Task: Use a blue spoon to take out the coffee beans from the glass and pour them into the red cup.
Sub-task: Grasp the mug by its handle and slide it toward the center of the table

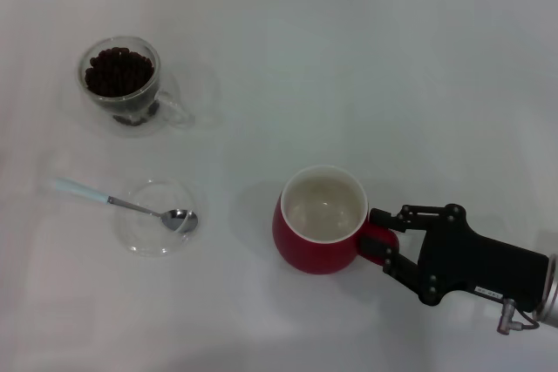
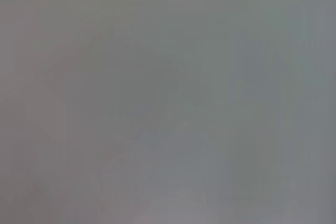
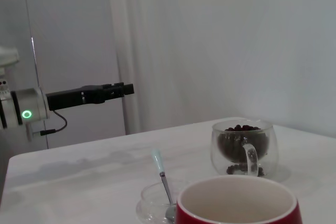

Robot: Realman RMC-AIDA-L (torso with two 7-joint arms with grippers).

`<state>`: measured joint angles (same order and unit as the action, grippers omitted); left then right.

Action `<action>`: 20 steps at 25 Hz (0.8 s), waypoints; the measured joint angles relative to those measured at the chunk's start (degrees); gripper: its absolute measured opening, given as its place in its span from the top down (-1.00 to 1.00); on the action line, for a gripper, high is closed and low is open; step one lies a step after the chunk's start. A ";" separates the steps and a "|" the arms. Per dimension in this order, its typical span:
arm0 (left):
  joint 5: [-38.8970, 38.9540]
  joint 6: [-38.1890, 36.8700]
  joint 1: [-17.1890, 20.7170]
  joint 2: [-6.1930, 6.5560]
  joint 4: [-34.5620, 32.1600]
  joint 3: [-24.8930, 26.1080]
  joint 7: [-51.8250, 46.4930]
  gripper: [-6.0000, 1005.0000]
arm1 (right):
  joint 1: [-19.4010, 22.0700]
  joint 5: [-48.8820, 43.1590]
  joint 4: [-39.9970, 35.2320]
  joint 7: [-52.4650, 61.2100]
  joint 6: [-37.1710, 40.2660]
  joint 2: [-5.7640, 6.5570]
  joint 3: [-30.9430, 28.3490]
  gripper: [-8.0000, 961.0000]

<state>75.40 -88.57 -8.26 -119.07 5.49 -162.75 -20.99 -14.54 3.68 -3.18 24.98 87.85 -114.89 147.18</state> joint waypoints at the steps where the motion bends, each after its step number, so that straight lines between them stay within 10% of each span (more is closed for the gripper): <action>1: -0.74 -0.01 0.00 0.01 -0.88 -0.01 -0.56 -0.24 | 0.01 0.00 0.02 0.03 0.00 0.00 0.01 0.36; 20: -13.28 4.78 -1.40 0.24 -5.80 -0.02 -56.14 -0.25 | -0.21 1.64 9.13 2.94 12.46 0.43 -1.67 0.03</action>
<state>62.11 -83.79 -9.65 -118.84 -0.31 -162.78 -77.13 -14.75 5.32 5.95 27.92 100.31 -114.47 145.51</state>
